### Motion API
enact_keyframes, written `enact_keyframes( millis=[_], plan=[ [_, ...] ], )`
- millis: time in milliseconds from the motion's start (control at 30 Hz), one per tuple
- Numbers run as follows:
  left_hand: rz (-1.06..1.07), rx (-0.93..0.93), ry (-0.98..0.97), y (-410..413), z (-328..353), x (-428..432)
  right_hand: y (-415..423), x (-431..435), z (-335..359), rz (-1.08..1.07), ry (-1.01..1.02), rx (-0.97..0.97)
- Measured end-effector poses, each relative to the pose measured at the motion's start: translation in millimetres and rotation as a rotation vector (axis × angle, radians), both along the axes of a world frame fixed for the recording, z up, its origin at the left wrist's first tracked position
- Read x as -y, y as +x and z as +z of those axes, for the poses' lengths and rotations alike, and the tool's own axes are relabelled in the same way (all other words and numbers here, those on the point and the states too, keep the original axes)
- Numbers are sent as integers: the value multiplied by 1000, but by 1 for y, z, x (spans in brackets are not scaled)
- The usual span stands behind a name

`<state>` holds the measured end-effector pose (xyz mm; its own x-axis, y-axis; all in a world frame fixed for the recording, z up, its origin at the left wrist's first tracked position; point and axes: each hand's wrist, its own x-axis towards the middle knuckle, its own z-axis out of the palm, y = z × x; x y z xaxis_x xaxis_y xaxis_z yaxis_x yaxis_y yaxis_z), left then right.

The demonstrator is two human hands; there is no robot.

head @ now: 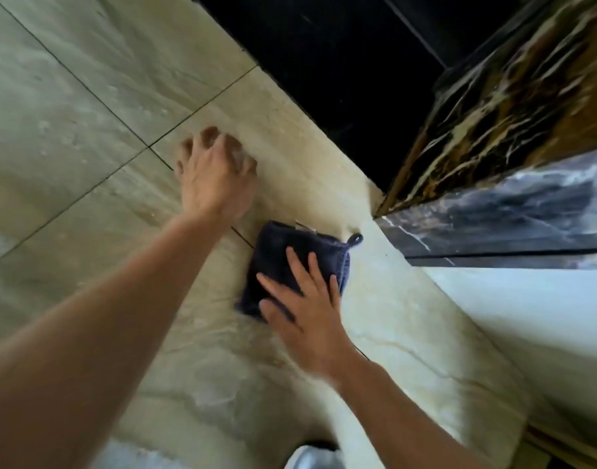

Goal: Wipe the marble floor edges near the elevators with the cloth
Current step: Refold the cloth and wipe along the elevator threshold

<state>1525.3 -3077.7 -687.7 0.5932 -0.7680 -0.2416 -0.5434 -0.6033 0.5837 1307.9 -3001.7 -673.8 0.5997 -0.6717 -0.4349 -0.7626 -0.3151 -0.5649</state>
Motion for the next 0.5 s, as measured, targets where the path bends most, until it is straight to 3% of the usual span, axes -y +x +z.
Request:
enact_keyframes(
  millis=[67, 133, 200, 300, 367, 433, 500],
  plan=[
    [169, -24, 38, -23, 9, -39, -10, 12, 12, -393, -47, 134],
    [138, 14, 147, -59, 15, -81, -17, 16, 16, -660, -165, -38],
    [11, 76, 233, -89, 11, -108, -18, 4, 12, -737, -42, -148],
    [-86, 139, 290, -112, 9, -115, -19, -5, 6, -903, 110, -134],
    [-257, 167, 341, -112, 14, -117, -19, -2, 13, -999, 283, -133],
    [-282, -52, 375, -103, 29, -114, -16, 4, 33, -1051, 533, -38],
    [-140, -339, 452, -90, 54, -125, -7, -4, 68, -1010, 655, -39]
  ],
)
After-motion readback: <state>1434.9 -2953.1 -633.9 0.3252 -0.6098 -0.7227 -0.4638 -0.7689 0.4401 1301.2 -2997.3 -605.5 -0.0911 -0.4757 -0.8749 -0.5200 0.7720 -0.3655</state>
